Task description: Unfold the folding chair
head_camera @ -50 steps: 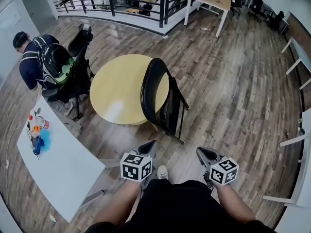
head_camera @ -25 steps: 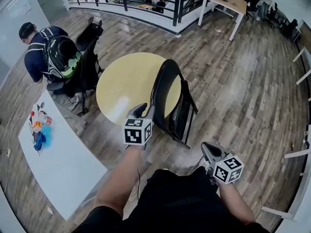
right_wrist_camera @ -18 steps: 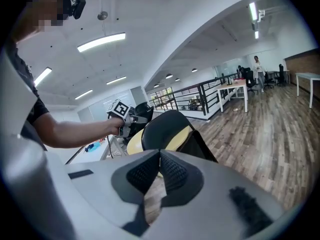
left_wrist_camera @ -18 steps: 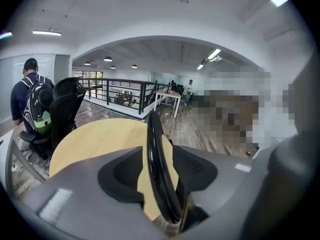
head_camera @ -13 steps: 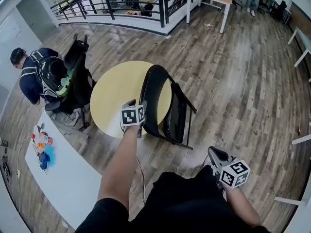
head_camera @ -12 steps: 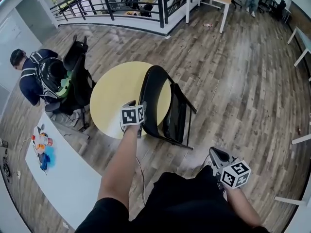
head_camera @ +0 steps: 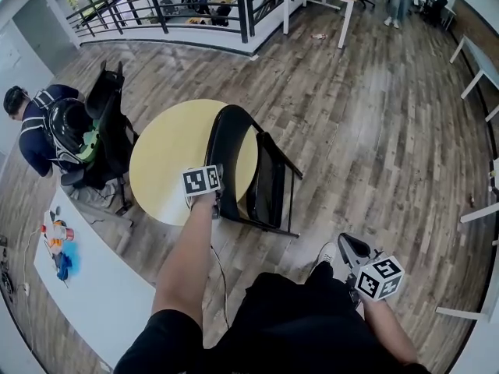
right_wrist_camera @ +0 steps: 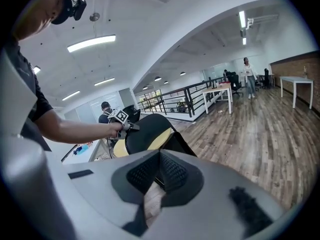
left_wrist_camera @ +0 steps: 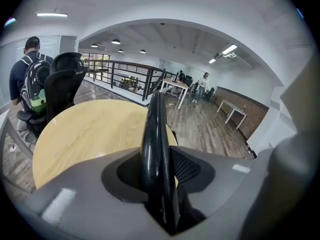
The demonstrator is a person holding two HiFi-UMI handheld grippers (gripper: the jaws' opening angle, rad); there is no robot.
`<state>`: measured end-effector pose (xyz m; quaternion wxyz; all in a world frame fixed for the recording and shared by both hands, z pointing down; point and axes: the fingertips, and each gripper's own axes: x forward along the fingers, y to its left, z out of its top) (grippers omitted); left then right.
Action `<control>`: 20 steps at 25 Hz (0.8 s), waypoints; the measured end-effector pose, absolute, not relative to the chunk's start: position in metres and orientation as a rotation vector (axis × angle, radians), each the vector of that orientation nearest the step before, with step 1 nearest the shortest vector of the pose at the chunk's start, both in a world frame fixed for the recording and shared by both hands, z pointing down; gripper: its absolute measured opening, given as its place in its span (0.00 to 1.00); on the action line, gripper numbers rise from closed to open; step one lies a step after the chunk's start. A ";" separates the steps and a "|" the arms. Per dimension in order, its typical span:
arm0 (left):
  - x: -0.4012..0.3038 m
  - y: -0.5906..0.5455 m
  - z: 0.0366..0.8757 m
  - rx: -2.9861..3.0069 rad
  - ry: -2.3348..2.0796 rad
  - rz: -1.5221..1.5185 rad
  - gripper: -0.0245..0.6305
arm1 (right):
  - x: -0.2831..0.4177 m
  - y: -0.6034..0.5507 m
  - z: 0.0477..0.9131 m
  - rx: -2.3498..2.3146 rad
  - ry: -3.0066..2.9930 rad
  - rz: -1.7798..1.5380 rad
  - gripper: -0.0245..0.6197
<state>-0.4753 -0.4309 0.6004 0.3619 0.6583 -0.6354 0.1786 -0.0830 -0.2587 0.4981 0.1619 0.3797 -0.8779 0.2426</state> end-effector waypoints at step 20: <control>-0.447 -0.430 0.589 1.649 -1.553 0.399 0.23 | -0.069 -0.276 0.504 1.081 -2.493 0.722 0.05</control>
